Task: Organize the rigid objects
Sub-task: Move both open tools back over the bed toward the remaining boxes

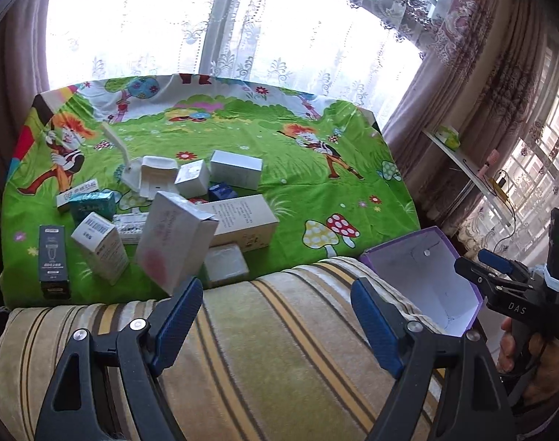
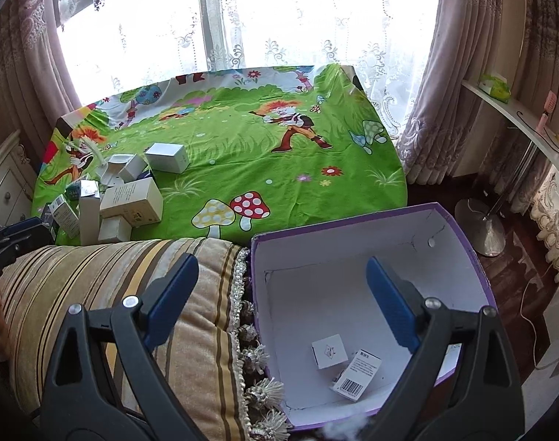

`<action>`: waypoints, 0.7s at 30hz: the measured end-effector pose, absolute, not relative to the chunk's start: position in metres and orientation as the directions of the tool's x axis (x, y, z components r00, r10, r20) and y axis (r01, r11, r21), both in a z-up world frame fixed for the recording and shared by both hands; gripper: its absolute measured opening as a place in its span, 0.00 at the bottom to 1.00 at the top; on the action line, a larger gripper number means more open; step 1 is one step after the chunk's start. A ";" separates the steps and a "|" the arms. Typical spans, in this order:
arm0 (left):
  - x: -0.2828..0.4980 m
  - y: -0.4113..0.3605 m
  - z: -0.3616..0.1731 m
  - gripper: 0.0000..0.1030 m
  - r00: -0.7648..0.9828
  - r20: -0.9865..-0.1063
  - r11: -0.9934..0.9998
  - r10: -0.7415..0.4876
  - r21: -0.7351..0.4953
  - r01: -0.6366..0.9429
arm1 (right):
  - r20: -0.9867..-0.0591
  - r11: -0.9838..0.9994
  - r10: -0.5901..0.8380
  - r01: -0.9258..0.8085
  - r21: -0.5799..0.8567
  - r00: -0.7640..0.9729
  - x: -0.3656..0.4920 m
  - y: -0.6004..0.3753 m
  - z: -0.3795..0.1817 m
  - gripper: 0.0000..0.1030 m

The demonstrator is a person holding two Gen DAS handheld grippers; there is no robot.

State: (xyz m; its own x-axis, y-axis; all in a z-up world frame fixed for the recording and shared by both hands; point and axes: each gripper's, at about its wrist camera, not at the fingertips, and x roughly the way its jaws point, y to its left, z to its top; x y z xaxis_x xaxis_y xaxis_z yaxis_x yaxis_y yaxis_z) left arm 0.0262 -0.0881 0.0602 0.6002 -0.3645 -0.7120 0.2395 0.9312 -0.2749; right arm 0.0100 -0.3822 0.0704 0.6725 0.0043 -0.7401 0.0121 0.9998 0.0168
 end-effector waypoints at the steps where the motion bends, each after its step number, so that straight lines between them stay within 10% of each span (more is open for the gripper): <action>1: 0.027 -0.080 0.059 0.81 0.603 -0.713 0.934 -0.357 -0.281 0.220 | -0.742 1.000 0.012 0.002 0.019 0.670 0.012 -0.379 0.070 0.91; 21: 0.042 0.056 0.035 0.81 0.620 -0.762 0.951 -0.187 -0.297 -0.079 | -0.793 0.988 0.118 -0.148 0.035 0.597 0.050 -0.324 0.066 0.91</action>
State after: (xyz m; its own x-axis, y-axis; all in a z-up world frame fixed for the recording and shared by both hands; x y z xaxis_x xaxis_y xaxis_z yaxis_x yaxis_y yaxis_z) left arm 0.0425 0.0559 0.0351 0.6200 -0.1866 -0.7621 -0.0792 0.9515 -0.2974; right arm 0.0499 -0.3244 0.0656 0.5972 0.1175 -0.7934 -0.1477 0.9884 0.0353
